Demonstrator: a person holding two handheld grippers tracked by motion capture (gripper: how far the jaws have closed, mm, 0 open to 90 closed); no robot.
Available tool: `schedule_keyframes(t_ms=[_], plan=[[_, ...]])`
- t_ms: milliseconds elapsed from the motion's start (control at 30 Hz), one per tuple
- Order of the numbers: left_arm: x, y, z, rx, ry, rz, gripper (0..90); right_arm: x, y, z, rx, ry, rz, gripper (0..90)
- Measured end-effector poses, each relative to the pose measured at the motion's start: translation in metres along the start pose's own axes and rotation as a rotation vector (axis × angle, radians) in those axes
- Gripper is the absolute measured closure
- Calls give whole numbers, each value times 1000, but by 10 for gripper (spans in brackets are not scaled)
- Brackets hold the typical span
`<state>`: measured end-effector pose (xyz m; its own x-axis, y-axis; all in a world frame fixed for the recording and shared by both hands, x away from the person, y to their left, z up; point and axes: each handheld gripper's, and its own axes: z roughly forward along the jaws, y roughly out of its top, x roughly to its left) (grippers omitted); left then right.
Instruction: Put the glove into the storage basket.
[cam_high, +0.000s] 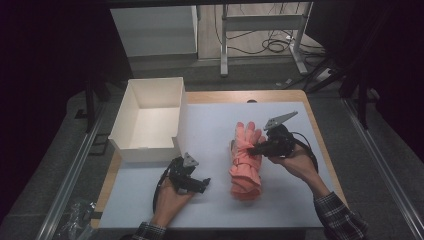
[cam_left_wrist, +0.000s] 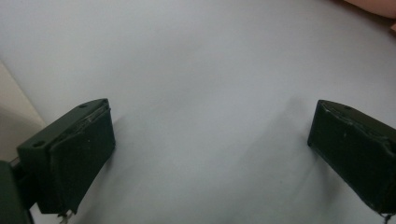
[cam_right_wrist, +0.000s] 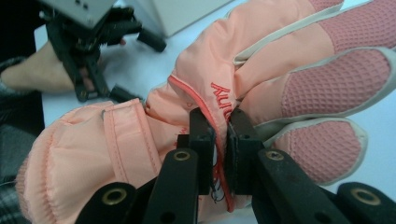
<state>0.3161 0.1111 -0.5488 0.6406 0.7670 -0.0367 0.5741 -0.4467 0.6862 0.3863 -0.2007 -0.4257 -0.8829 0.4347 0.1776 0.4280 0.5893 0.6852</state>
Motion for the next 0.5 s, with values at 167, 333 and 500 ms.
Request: schedule_keyframes(t_ms=[167, 333, 500], plan=[[0, 0, 0, 0, 0, 1, 6, -1, -12, 10, 35, -16, -8, 808], [0, 0, 0, 0, 0, 0, 6, -1, -18, 25, 57, -56, -46, 742], [0, 0, 0, 0, 0, 0, 6, 0, -23, 37, 81, -101, -60, 631]])
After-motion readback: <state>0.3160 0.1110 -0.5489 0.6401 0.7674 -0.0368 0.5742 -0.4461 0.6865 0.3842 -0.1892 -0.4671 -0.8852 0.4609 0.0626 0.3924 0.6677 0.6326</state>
